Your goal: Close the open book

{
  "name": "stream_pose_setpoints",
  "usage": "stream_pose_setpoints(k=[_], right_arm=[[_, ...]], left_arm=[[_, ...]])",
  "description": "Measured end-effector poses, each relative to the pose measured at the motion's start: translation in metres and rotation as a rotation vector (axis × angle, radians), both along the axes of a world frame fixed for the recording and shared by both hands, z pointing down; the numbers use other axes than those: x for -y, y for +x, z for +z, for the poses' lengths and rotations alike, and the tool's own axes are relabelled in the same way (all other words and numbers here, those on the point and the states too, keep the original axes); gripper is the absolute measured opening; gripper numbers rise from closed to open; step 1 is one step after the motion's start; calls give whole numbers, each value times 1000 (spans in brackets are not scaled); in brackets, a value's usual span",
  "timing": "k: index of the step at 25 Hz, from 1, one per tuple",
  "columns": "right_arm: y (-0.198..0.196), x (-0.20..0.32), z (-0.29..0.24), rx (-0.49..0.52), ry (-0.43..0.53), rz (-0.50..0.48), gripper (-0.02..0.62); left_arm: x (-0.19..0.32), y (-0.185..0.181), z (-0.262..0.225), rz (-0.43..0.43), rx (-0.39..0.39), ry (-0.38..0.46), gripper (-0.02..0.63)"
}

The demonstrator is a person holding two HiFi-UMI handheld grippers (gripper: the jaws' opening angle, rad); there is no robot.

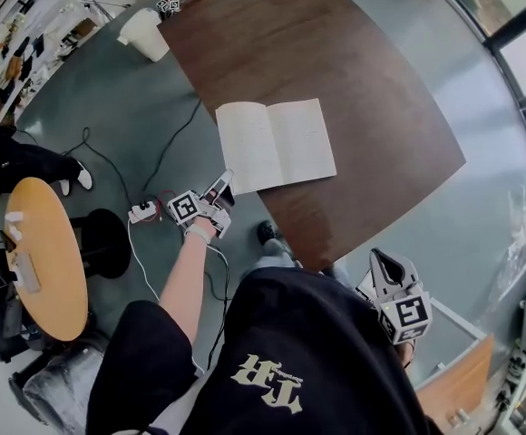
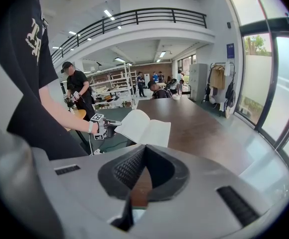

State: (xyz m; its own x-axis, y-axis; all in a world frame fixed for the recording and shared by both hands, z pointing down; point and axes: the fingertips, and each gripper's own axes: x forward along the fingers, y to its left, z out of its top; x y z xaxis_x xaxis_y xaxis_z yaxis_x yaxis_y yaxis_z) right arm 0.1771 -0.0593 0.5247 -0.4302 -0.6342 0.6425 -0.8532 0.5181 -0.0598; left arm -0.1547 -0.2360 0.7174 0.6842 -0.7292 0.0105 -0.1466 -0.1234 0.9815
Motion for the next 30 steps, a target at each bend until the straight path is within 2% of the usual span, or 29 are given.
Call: stream_pose_setpoints(k=[11, 17, 21, 30], right_arm=[[18, 11, -2, -10, -33, -21, -12], [27, 15, 3, -12, -37, -25, -12], [36, 16, 8, 5, -26, -14, -12], [40, 14, 10, -7, -47, -10, -12]], left_arm=[[0, 4, -5, -36, 24, -8, 12], [2, 8, -14, -51, 11, 15, 12], [4, 11, -17, -65, 36, 31, 12], [8, 21, -30, -81, 37, 62, 11]])
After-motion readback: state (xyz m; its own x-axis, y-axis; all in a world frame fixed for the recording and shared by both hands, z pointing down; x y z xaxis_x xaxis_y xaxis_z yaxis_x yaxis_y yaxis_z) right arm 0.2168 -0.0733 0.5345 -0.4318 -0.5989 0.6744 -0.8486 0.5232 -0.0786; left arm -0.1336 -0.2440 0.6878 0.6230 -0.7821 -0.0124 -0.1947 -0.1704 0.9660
